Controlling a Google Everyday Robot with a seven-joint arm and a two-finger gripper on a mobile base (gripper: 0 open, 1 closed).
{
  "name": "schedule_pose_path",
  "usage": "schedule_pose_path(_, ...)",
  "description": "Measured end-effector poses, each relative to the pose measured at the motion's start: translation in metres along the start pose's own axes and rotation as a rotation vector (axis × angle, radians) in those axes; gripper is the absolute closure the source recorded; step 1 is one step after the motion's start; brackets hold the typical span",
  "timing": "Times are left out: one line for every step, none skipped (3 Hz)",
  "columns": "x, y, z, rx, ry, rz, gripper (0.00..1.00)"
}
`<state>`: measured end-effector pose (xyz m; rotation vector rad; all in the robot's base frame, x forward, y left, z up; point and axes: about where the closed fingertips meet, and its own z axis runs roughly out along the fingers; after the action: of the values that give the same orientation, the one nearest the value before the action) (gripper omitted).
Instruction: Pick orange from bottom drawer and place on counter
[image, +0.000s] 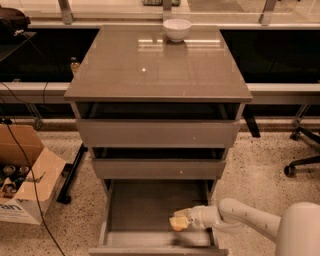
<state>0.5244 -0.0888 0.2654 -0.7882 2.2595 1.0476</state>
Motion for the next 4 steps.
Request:
schedule_pose_path(0.006,0.002,0.002,-0.013,0.005,0.022,1.0)
schedule_pose_path(0.001,0.005,-0.003,-0.023,-0.012,0.018,1.0)
schedule_pose_path(-0.034,0.018,-0.024,-0.055,-0.074,-0.048,1.0)
schedule_pose_path(-0.035,0.019,-0.025,-0.057,-0.076,-0.05,1.0)
